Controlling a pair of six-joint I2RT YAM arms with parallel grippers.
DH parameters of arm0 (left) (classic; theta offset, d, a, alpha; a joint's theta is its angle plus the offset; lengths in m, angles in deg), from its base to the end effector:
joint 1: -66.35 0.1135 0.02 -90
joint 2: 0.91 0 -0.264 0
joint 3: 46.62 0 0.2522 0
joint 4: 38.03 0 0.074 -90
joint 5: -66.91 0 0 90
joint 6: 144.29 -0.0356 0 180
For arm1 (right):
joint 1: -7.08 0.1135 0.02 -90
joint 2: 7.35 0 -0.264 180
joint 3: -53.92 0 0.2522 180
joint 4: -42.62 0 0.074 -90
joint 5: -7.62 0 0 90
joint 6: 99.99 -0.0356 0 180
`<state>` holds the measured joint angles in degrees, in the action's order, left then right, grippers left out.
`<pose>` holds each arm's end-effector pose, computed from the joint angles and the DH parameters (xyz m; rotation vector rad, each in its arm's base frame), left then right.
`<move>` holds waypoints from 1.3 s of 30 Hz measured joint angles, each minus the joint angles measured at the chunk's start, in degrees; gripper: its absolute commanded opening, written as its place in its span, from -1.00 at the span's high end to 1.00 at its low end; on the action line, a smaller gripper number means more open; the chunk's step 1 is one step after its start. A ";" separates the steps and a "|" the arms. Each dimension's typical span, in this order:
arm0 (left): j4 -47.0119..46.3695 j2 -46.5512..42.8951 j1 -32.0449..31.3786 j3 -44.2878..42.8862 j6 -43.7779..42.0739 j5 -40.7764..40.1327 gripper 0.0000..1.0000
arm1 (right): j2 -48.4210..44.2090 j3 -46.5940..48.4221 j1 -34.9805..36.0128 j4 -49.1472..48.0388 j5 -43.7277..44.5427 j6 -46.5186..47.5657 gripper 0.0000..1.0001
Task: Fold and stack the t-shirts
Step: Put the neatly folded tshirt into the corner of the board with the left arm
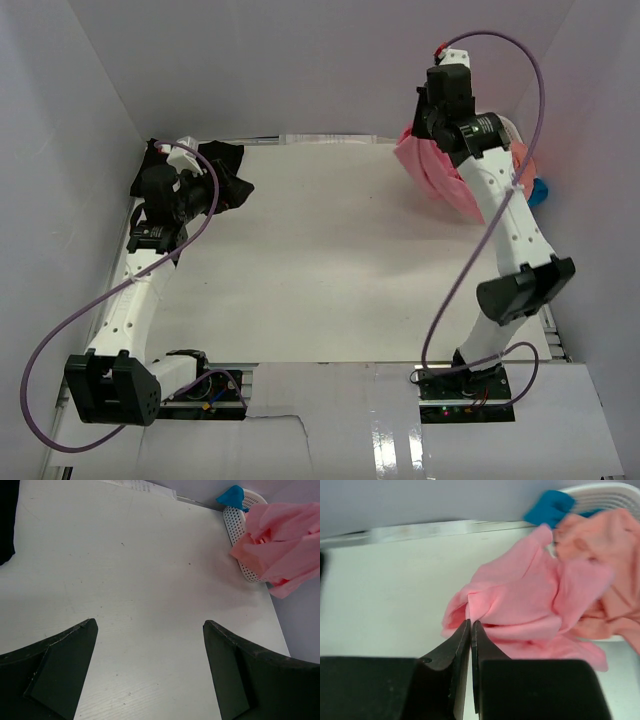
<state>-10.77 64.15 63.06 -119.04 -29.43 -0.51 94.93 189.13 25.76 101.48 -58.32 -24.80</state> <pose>0.2581 -0.0285 0.3488 -0.0959 1.9519 -0.7049 0.3681 0.1091 0.4620 0.1955 1.9722 -0.0467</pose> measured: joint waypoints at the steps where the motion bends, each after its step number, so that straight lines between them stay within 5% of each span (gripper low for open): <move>1: 0.00 0.15 0.11 0.00 0.02 0.00 -0.96 | -3.72 -1.44 2.86 0.57 -2.51 -0.11 0.85; 4: 0.02 0.42 0.22 0.00 0.07 -0.02 -0.96 | -14.43 -6.34 7.69 3.39 -9.99 -1.16 0.81; 10: 0.00 0.48 0.94 0.00 0.46 -0.04 -0.96 | -30.97 -27.39 6.40 5.90 -15.50 -2.60 0.68; 11: 0.02 0.50 0.96 0.00 0.57 -0.04 -0.96 | -31.65 -30.91 6.29 5.60 -16.83 -2.78 0.04; 13: 0.02 0.61 1.05 0.00 0.68 -0.04 -0.96 | -31.10 -37.16 6.21 5.42 -20.24 -3.26 -0.62; 18: 0.02 1.22 1.09 0.00 0.70 -0.04 -0.96 | -22.40 -47.67 6.27 4.44 -26.43 -2.97 -0.71; 23: 0.02 1.31 1.09 0.04 0.72 -0.04 -0.96 | -24.50 -50.88 7.02 3.69 -30.08 -2.32 -0.69; 32: 2.08 5.51 1.09 -0.24 1.11 -0.74 -0.96 | -30.56 -57.57 26.27 0.17 -30.56 -2.38 -0.73; 39: 3.85 7.52 1.09 -0.26 1.31 -0.72 -0.96 | -30.05 -68.43 30.47 -4.92 -28.06 -7.32 -0.76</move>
<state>-6.93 71.66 64.15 -119.30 -28.11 -1.23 64.88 120.69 56.23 96.56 -86.39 -32.12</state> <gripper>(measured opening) 0.976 0.879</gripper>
